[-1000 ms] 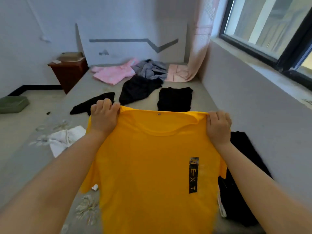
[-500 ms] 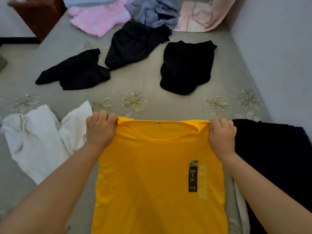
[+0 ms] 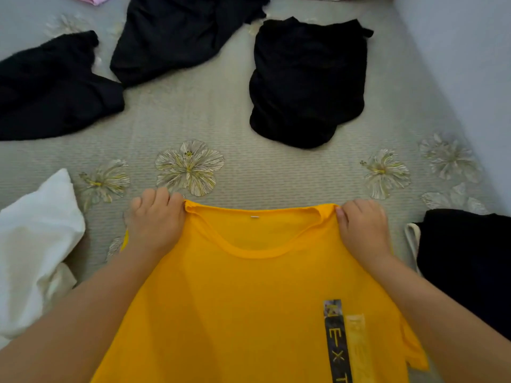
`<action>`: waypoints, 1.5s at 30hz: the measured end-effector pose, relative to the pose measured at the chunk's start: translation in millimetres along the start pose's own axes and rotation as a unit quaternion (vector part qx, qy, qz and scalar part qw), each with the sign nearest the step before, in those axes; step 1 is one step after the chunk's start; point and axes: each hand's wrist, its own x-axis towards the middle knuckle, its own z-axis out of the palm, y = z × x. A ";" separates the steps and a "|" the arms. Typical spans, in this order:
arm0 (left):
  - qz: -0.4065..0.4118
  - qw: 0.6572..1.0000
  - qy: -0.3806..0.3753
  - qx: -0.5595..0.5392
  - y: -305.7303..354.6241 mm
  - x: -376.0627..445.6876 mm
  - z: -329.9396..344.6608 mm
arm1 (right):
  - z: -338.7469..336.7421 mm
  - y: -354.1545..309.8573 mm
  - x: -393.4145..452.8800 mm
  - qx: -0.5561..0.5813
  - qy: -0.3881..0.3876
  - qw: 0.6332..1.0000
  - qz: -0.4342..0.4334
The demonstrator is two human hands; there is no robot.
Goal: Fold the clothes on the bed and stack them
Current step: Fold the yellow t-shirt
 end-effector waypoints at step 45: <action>-0.007 0.962 -0.178 -0.204 116.0 -46.6 57.4 | -12.1 61.2 -63.3 -0.035 -0.263 0.931 0.251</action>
